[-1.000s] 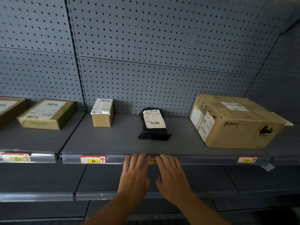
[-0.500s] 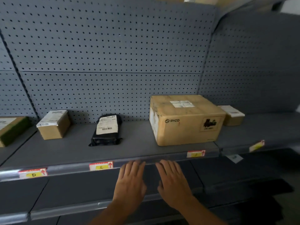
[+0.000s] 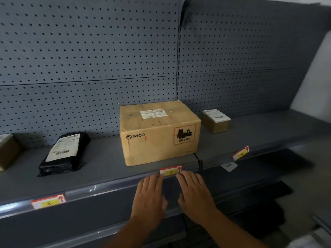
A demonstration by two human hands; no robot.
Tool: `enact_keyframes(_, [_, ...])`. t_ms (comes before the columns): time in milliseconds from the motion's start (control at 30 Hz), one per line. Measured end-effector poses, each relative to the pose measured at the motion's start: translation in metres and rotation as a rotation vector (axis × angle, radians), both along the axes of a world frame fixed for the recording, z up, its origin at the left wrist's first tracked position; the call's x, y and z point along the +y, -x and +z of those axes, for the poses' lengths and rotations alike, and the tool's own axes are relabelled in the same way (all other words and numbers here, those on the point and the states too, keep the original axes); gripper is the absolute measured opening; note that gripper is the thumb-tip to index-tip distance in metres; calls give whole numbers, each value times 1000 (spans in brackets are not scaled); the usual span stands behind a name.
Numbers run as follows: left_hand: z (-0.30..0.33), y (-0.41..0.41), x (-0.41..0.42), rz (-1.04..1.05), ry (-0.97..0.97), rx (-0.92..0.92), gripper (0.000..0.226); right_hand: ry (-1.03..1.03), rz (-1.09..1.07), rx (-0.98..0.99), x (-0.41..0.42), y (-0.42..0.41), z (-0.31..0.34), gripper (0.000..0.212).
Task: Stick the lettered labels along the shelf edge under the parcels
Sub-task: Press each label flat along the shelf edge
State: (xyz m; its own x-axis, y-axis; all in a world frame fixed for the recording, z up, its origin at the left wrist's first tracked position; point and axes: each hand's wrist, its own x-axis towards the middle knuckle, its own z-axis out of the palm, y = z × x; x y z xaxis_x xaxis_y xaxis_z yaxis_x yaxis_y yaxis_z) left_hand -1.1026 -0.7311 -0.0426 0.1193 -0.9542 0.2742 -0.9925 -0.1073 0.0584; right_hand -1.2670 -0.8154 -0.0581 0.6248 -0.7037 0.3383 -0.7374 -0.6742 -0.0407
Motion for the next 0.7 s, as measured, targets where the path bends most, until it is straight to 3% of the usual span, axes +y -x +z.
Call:
enact_keyframes(267, [-7, 3, -40, -1, 4, -5, 72, 30, 57, -32, -37, -11, 0, 61])
enact_keyframes(700, [-18, 16, -38, 134, -59, -71, 75, 54, 270, -54, -61, -10, -7, 53])
